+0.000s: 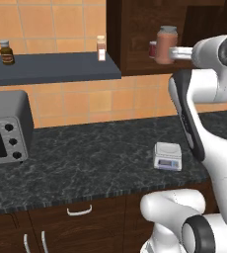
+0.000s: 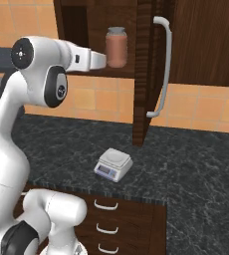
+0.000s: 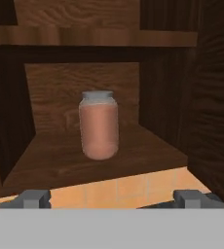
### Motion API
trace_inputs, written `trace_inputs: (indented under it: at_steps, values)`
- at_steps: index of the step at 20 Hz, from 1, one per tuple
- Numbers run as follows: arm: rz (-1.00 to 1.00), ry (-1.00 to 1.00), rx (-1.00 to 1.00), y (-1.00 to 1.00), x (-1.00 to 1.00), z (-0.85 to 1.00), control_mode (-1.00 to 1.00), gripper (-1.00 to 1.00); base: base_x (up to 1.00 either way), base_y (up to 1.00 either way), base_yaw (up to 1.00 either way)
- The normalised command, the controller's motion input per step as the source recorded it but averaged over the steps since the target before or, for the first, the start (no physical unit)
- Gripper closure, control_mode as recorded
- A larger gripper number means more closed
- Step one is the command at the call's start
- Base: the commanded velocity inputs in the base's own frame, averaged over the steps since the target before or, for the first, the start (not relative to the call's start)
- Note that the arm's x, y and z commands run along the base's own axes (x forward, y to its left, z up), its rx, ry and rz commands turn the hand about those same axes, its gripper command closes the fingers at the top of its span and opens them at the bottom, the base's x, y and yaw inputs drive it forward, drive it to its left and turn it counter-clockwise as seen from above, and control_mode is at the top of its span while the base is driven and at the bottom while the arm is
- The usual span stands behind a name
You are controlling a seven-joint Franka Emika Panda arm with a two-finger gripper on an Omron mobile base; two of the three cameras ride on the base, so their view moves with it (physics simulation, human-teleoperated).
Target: Pick the honey bottle and place it on the digital scale for weighing, and close the cabinet.
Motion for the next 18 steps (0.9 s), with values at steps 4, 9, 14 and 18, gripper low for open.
trace_inputs:
  at_steps: [4, 9, 14, 18]
  values:
    - [0.01, -0.03, 0.06, -0.02, 0.37, 0.36, -1.0, -1.0, 0.0, 0.0, 0.0]
    - [0.0, -0.03, 0.03, 0.03, 0.37, 0.26, -1.0, -1.0, 0.0, 0.0, 0.0]
    - [0.0, 0.0, -0.09, 0.02, 0.3, 0.17, -1.0, -1.0, 0.0, 0.0, 0.0]
    - [0.02, 0.0, -0.08, 0.0, 0.33, 0.01, -1.0, -1.0, 0.0, 0.0, 0.0]
